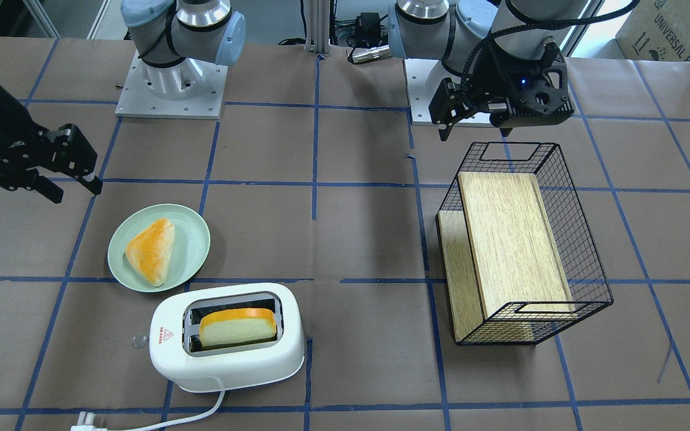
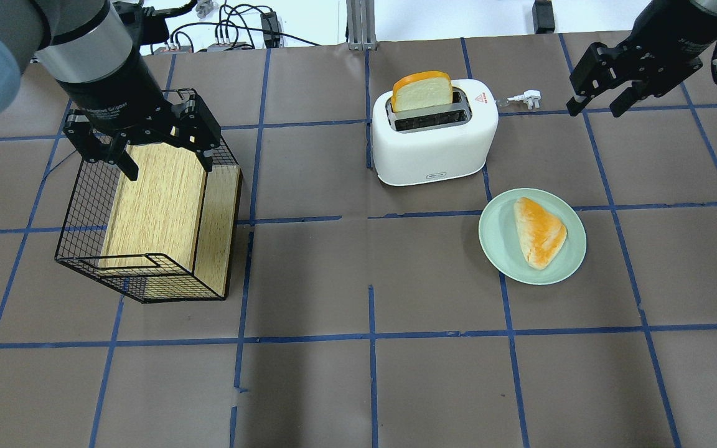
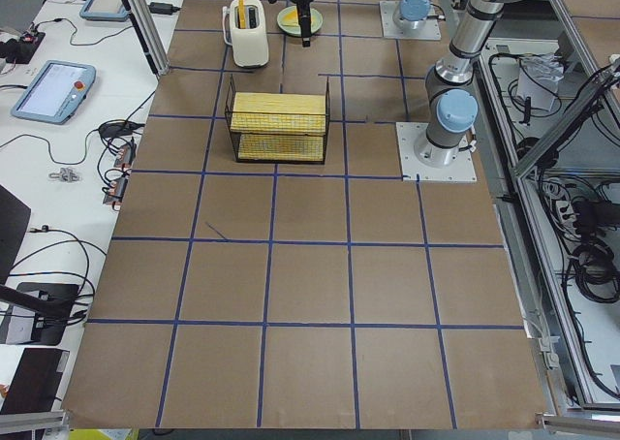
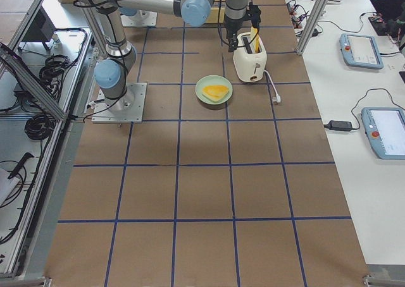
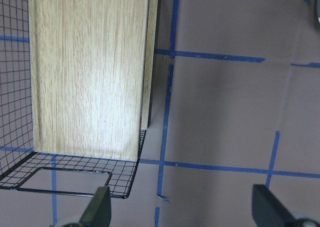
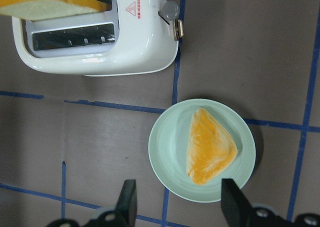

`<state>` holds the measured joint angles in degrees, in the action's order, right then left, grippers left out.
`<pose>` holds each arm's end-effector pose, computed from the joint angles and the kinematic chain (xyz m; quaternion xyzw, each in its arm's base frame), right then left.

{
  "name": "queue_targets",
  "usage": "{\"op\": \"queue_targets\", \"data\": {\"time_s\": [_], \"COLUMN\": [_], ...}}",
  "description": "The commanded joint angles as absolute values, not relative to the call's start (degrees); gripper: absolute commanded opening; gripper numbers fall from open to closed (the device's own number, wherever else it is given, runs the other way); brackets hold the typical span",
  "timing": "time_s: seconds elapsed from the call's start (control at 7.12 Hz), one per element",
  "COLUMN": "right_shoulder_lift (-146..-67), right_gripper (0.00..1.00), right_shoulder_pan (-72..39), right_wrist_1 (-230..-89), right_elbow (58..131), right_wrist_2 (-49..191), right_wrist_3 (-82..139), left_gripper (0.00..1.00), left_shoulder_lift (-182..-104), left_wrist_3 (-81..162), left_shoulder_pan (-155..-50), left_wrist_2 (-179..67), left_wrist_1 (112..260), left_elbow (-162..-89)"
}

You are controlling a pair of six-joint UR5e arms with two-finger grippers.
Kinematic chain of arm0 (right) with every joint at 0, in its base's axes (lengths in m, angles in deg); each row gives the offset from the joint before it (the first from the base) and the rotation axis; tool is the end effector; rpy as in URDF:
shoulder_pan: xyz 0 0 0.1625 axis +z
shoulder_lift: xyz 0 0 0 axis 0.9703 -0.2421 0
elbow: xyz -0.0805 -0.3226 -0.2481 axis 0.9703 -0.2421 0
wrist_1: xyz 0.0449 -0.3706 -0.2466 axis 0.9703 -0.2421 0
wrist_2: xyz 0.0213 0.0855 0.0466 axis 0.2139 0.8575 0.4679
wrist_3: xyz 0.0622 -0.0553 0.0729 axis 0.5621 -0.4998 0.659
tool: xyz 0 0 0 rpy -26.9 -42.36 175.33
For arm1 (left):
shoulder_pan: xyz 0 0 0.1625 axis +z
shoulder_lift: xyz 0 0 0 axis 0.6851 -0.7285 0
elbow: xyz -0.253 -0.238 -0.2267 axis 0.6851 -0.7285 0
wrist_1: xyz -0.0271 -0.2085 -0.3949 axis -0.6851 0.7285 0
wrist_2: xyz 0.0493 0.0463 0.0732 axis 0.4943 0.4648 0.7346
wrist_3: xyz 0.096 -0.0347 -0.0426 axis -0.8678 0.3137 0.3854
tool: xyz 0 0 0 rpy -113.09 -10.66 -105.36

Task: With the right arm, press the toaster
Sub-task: 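Move the right gripper toward the lever on the white toaster's side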

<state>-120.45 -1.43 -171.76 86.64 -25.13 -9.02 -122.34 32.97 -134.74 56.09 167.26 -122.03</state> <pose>0.0079 -0.5911 0.4541 -0.0459 0.9882 -0.0263 0.1438 -0.1454 -0.5080 0.4836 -0.0503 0.9980 0.0374 0.0091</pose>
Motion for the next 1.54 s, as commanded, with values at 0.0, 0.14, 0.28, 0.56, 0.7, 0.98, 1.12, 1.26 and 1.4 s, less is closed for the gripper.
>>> {"op": "queue_targets", "data": {"time_s": [0.0, 0.14, 0.28, 0.56, 0.7, 0.98, 1.12, 1.26, 1.4], "right_shoulder_lift": [-113.49, -109.45, -105.06, -100.29, -98.01, -96.24, -95.19, -94.65, -94.56], "right_gripper": [0.04, 0.04, 0.04, 0.04, 0.04, 0.05, 0.05, 0.05, 0.05], "right_shoulder_pan": [-3.57, -3.57, -3.31, -2.26, -1.99, -1.90, -1.81, -1.81, -1.46], "right_wrist_1": [-173.77, -175.69, -176.84, -176.85, -176.94, -177.81, -178.51, -178.52, -178.52], "right_elbow": [83.22, 81.64, 79.44, 77.05, 76.96, 77.05, 77.05, 77.05, 77.05], "right_wrist_2": [-16.85, -14.22, -11.84, -8.07, -7.78, -7.51, -6.90, -5.68, -5.66], "right_wrist_3": [-11.38, -11.65, -11.65, -11.21, -11.30, -11.30, -11.21, -11.12, -11.04], "left_gripper": [1.00, 1.00, 1.00, 1.00, 1.00, 1.00, 1.00, 1.00, 1.00], "left_shoulder_lift": [-122.34, -122.34, -122.34, -122.34, -122.34, -122.34, -122.34, -122.34, -122.34], "left_wrist_3": [32.97, 32.97, 32.97, 32.97, 32.97, 32.97, 32.97, 32.97, 32.97], "left_shoulder_pan": [-134.74, -134.74, -134.65, -134.74, -134.74, -134.74, -134.74, -134.74, -134.74], "left_wrist_2": [56.09, 56.09, 56.09, 56.09, 56.09, 56.09, 56.09, 56.09, 56.09], "left_wrist_1": [167.30, 167.21, 167.30, 167.30, 167.30, 167.30, 167.21, 167.30, 167.30], "left_elbow": [-122.03, -122.03, -122.03, -122.03, -122.03, -122.03, -122.03, -122.03, -122.03]}}
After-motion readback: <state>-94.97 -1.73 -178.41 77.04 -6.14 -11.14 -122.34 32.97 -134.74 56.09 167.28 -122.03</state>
